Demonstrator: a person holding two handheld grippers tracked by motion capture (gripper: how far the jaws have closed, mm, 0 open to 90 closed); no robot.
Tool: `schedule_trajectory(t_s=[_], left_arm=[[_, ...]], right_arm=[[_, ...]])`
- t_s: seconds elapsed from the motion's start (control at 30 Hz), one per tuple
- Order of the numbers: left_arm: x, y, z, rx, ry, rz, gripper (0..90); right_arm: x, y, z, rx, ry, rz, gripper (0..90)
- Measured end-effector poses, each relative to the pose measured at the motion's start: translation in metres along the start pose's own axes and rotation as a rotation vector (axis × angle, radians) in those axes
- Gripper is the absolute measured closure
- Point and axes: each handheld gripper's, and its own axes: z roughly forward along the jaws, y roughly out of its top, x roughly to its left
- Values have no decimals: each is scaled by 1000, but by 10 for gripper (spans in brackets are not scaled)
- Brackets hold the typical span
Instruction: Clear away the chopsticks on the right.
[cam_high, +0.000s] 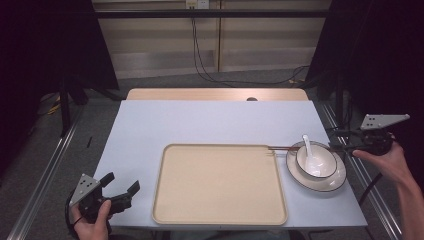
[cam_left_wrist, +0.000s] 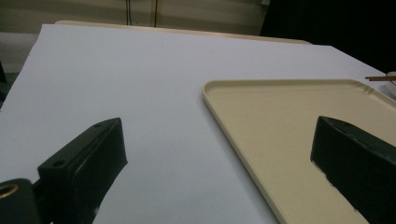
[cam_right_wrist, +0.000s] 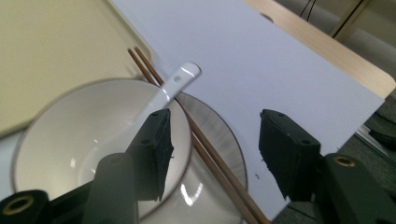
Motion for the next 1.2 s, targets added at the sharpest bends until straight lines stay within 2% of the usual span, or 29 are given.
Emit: schedule_trajectory(t_s=[0.07, 0.13, 0.17, 0.2, 0.23, 0.27, 0.33, 0.4, 0.43, 0.47, 0.5, 0.53, 0.57, 0.63, 0.7, 0.73, 0.77, 0.8, 0.87, 0.9, 1.07, 1.1, 1.2], left_arm=[[0, 0, 0, 1, 2, 3, 33], [0, 0, 0, 8, 0, 6, 33], [0, 0, 0, 8, 0, 6, 33], [1, 0, 0, 9, 2, 4, 33], [0, 0, 0, 10, 11, 4, 33], [0, 0, 0, 10, 11, 4, 33], [0, 0, 0, 10, 13, 3, 33], [1, 0, 1, 10, 13, 1, 33], [1, 0, 1, 11, 7, 1, 33], [1, 0, 0, 11, 2, 1, 33], [0, 0, 0, 13, 1, 4, 33], [0, 0, 0, 13, 2, 5, 33], [1, -1, 0, 13, 8, 4, 33], [1, -1, 0, 11, 9, 3, 33], [1, -1, 0, 11, 10, 1, 33], [1, -1, 0, 15, 5, -1, 33], [1, -1, 0, 14, 2, -2, 33], [0, -1, 0, 14, 3, -1, 33], [1, -1, 0, 16, 2, 1, 33], [1, -1, 0, 14, 5, -1, 33], [1, -1, 0, 10, 7, -3, 33], [1, -1, 0, 11, 6, -4, 33], [1, -1, 0, 13, 5, 0, 33]], right_arm=[[-4, 0, 2, 20, 1, -8, 474], [-17, -3, 10, 58, 27, -13, 543], [-17, -3, 10, 58, 27, -13, 543], [-20, -3, 13, 74, 21, -19, 566], [-26, -4, 20, 111, 38, -29, 590], [-26, -4, 20, 111, 38, -29, 590], [-31, -2, 30, 162, 56, -64, 654], [-32, -2, 33, 182, 62, -61, 683], [-33, -1, 37, 196, 81, -77, 684], [-33, 0, 39, 207, 81, -86, 687], [-33, 1, 44, 230, 105, -113, 708], [-33, 1, 44, 230, 105, -113, 708], [-32, 1, 49, 253, 128, -129, 718], [-32, 1, 51, 271, 127, -133, 719], [-32, 1, 55, 267, 129, -140, 738], [-32, 0, 57, 272, 151, -140, 742], [-31, 1, 59, 294, 140, -153, 745], [-31, 0, 61, 297, 157, -161, 752], [-30, 1, 61, 303, 146, -158, 754], [-31, 1, 62, 294, 157, -160, 759], [-32, 2, 62, 298, 155, -171, 766], [-32, 1, 63, 296, 174, -173, 766], [-30, 1, 63, 295, 179, -175, 771]])
